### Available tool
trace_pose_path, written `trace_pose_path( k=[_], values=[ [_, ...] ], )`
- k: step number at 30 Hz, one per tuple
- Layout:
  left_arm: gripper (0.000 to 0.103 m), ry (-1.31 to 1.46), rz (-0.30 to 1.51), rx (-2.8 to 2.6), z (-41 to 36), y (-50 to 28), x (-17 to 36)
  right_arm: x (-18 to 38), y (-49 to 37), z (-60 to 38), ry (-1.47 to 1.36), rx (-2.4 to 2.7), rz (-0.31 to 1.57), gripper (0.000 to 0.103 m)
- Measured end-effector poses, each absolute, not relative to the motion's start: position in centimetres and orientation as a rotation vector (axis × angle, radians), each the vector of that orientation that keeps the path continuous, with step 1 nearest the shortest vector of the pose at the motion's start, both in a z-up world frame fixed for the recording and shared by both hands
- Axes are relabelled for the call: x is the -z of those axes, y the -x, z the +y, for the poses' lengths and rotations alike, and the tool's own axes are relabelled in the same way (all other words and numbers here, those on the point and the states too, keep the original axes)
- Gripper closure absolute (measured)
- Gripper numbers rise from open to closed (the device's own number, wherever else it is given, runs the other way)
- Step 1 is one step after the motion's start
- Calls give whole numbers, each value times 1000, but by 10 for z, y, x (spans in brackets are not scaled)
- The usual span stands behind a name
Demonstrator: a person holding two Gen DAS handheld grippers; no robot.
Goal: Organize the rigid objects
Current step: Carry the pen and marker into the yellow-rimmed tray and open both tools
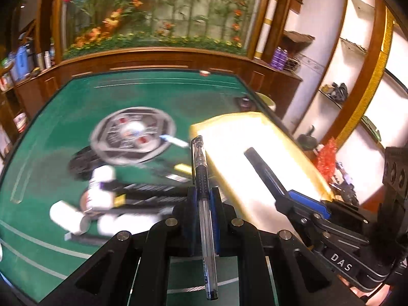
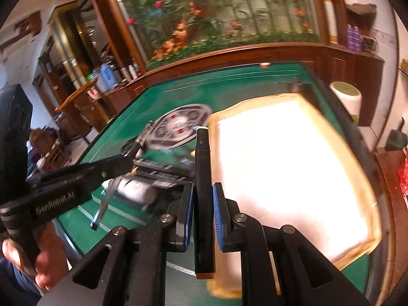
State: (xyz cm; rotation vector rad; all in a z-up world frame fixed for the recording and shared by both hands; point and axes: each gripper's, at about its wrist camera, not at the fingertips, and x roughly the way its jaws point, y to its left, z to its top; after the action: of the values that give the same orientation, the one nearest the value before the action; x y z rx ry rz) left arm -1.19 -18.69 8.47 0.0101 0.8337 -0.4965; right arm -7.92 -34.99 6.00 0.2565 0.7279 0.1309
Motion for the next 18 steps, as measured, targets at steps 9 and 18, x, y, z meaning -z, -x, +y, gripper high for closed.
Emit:
trace_pose_path(
  k=[9,18],
  values=[
    [94,27,989,474,-282,-56,-45,-41,2,-419,-284,-57,866,89],
    [94,3,1053,442,-299,-73,-13,-9,-29,-427,-255,-30,951,89]
  ],
)
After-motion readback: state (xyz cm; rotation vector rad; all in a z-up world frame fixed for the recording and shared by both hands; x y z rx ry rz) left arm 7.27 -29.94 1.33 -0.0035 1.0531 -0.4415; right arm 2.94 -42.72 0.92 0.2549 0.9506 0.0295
